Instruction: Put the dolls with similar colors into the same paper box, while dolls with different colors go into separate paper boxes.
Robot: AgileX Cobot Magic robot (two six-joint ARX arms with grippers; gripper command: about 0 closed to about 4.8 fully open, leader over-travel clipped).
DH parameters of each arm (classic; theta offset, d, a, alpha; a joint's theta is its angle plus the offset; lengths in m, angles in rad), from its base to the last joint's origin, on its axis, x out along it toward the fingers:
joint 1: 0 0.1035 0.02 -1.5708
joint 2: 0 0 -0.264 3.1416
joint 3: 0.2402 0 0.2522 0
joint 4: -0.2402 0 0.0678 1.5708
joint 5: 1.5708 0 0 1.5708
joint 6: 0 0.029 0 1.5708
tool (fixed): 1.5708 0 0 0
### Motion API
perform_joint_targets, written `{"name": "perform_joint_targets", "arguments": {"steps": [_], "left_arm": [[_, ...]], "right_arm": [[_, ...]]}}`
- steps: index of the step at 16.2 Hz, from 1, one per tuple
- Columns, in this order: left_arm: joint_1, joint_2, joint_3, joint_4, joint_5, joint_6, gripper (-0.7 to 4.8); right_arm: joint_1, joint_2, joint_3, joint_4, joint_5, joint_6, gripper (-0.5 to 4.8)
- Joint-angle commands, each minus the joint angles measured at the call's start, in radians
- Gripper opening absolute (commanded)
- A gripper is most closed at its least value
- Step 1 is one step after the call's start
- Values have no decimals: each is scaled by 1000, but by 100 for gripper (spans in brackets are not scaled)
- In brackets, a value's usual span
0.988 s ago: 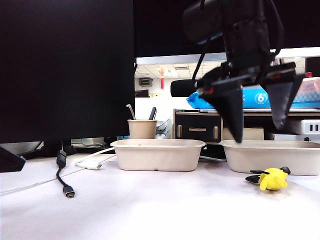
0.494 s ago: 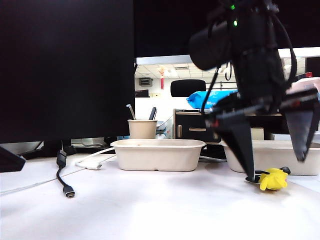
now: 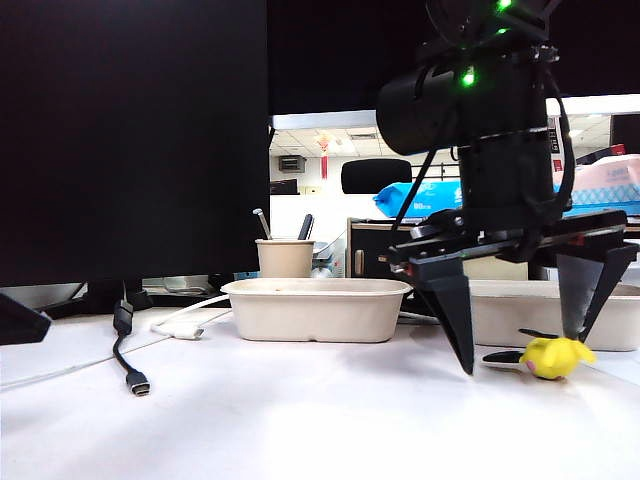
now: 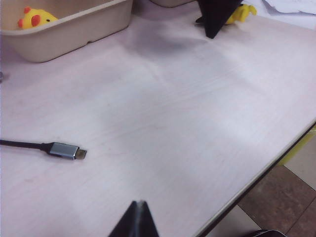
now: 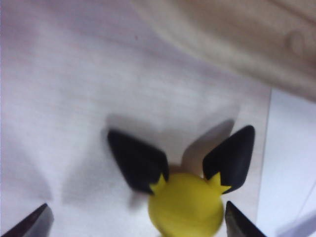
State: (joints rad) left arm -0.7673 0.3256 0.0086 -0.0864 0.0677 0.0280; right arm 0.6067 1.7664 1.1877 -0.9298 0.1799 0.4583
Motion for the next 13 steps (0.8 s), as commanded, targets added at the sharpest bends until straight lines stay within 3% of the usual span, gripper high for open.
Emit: {"name": "perform_joint_targets", "arguments": {"steps": [1, 4, 7, 13], "left_arm": [[1, 0, 1, 13, 0, -2, -5], [1, 0, 1, 13, 0, -2, -5], [1, -2, 1, 13, 0, -2, -5], [1, -2, 1, 13, 0, -2, -5]], "right_arm": [[1, 12, 0, 16, 6, 10, 357], [1, 13, 0, 26, 6, 10, 349], [1, 14, -13, 45, 4, 10, 221], [1, 27, -62, 75, 5, 10, 197]]}}
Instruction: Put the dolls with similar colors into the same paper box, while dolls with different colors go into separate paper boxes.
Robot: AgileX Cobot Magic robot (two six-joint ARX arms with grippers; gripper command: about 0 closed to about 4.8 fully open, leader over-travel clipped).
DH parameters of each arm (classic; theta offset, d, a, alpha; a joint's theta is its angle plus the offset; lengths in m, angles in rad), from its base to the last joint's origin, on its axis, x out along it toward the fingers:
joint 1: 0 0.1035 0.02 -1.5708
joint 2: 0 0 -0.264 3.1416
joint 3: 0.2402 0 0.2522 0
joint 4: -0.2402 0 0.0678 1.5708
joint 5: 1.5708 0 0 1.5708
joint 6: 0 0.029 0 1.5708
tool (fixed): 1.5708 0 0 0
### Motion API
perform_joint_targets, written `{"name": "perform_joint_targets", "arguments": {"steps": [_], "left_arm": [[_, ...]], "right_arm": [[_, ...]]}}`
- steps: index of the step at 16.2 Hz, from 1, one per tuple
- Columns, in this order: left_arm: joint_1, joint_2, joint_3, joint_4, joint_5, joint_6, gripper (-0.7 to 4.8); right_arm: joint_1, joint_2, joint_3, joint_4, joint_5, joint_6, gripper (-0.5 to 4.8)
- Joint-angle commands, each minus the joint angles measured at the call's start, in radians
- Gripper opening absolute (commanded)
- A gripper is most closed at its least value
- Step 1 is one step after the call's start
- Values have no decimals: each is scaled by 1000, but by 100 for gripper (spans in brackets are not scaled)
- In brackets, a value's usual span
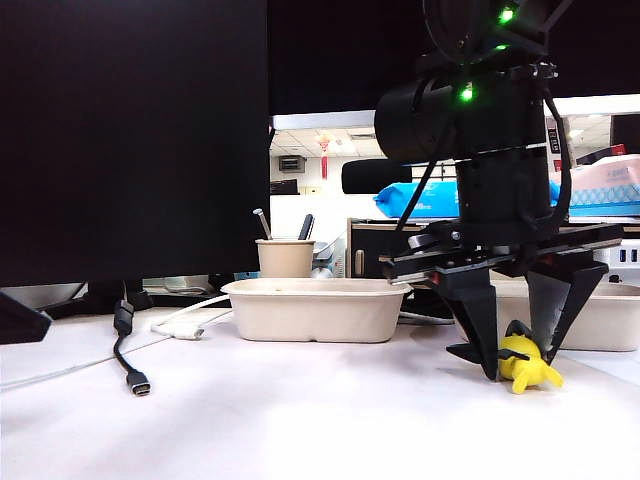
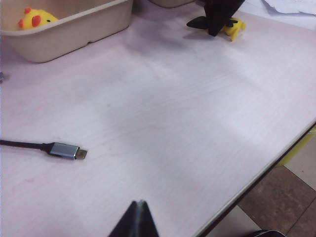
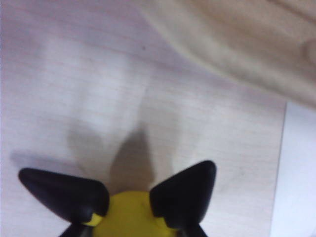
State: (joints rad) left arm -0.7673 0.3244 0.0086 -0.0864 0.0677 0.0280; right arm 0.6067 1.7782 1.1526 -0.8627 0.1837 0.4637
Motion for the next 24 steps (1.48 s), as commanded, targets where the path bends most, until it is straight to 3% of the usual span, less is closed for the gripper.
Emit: {"name": "perform_joint_targets", "arguments": {"steps": [1, 3, 4, 5, 14, 18, 21, 24], "left_arm": [[1, -1, 1, 13, 0, -2, -5], [1, -1, 1, 13, 0, -2, -5], [1, -1, 1, 13, 0, -2, -5], [1, -1, 1, 13, 0, -2, -5], [5, -68, 1, 13, 0, -2, -5], [81, -142, 1, 13, 0, -2, -5], [167, -204, 1, 13, 0, -2, -5], [224, -259, 1, 13, 0, -2, -5]], "right_arm": [[1, 15, -29, 8, 1, 5, 196], [1, 15, -32, 23, 0, 4, 196], [1, 15, -32, 30, 0, 4, 145], [1, 15, -32, 34, 0, 4, 135], [0, 14, 52, -21, -2, -13, 136], [2, 11, 166, -53, -6, -19, 136], [22, 11, 238, -16, -77, -21, 136], [55, 11, 275, 156, -101, -23, 136]]}}
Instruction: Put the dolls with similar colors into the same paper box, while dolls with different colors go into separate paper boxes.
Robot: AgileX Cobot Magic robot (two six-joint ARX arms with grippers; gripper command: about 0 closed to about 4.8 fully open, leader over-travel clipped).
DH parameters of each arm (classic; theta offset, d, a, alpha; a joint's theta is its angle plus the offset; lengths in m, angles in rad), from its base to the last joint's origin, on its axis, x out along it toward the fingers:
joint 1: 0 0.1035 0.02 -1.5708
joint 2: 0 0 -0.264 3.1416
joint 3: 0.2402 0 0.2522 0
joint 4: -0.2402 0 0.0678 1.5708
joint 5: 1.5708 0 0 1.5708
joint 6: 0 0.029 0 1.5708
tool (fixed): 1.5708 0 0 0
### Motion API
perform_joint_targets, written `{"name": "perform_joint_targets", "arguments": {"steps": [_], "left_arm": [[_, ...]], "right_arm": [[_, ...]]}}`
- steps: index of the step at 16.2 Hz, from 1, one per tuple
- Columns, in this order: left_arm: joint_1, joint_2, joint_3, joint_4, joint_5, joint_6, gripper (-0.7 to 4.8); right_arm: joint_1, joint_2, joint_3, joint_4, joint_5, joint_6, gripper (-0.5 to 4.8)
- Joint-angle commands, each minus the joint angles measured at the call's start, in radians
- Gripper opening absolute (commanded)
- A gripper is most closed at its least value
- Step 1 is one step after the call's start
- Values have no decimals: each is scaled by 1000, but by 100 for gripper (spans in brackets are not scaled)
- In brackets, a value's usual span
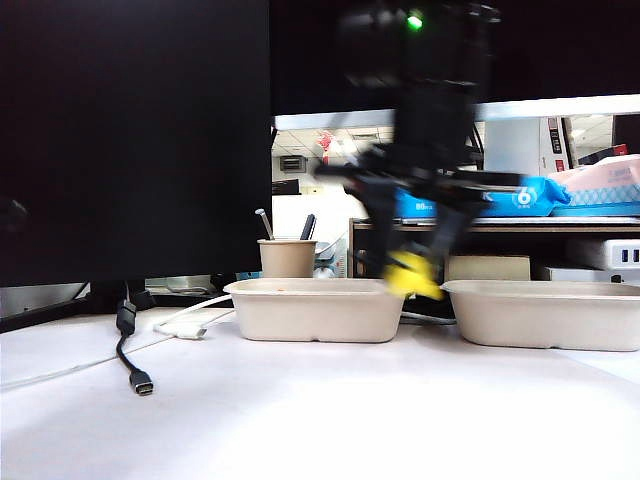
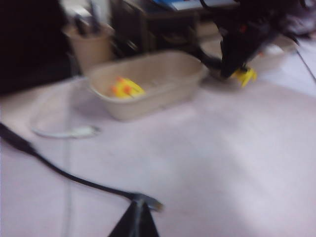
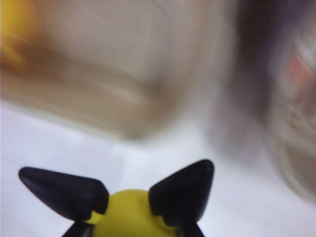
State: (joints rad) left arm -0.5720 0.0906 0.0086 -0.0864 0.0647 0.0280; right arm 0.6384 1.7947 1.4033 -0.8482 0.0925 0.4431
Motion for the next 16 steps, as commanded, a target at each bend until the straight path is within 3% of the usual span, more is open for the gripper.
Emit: {"name": "perform_joint_targets", "arguments": {"steps": [1, 7, 11, 14, 16], "left_arm": [[37, -34, 1, 13, 3, -2, -5], [102, -41, 1, 13, 4, -2, -5], [166, -48, 1, 14, 3, -2, -5], [194, -72, 1, 13, 3, -2, -5], [236, -77, 1, 13, 3, -2, -5]], "right_arm": [[30, -5, 24, 180, -16, -2, 136], [16, -3, 24, 447, -20, -7, 139], [2, 20, 24, 461, 26, -30, 140], [2, 48, 23, 456, 24, -32, 256], [5, 58, 23, 462, 25, -32, 265]]}}
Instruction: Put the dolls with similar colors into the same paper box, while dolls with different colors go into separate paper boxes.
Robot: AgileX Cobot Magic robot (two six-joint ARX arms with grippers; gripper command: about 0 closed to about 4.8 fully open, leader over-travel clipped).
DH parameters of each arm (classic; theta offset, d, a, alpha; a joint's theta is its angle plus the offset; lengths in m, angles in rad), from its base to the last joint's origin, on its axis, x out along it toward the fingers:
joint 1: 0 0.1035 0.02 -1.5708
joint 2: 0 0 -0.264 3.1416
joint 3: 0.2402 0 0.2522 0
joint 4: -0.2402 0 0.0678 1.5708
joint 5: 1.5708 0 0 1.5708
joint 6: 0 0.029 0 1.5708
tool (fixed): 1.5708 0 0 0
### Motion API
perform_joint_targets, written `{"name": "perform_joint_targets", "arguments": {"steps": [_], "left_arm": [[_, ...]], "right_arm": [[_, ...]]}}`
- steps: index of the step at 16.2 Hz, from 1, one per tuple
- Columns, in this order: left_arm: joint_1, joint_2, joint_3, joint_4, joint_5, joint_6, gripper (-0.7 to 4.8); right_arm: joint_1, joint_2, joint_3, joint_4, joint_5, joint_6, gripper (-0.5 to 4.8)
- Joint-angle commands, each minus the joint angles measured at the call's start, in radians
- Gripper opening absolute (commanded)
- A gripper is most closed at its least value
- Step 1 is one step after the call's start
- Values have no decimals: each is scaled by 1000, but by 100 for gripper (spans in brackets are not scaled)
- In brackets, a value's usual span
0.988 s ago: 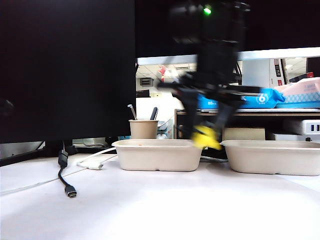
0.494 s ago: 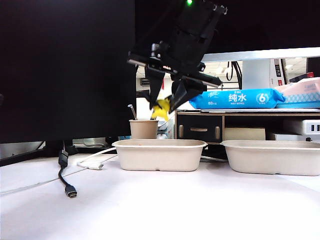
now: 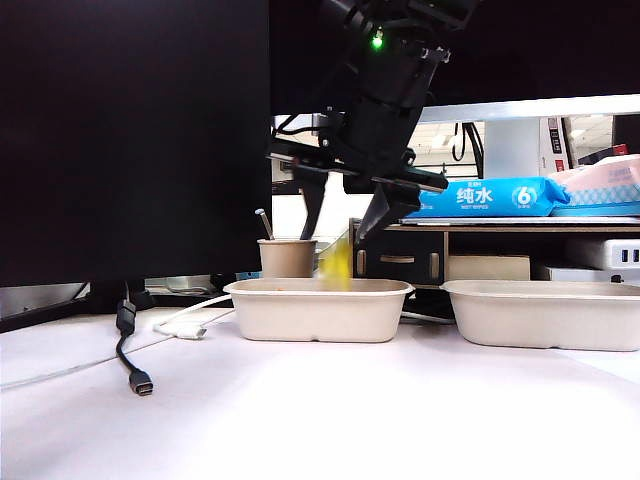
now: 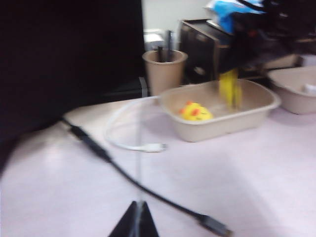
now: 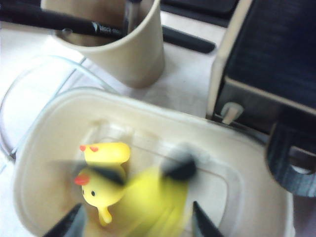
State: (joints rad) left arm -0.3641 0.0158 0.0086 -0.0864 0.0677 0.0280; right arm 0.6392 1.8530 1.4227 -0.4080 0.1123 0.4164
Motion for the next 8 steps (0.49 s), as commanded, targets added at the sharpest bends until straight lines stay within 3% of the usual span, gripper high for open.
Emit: {"name": "perform_joint_targets", "arguments": {"steps": [1, 2, 4, 6, 8], "left_arm": [[43, -2, 1, 13, 0, -2, -5], [54, -2, 1, 13, 0, -2, -5], [63, -10, 1, 11, 0, -2, -5], [63, -13, 1, 13, 0, -2, -5], [63, -12, 1, 13, 0, -2, -5]], "right_arm": [[3, 0, 4, 25, 5, -5, 265], [3, -2, 4, 26, 5, -5, 225], [5, -28, 4, -4, -19, -5, -6], [19, -68, 0, -33, 24, -27, -6], [77, -157, -46, -1, 232, -135, -6]]}}
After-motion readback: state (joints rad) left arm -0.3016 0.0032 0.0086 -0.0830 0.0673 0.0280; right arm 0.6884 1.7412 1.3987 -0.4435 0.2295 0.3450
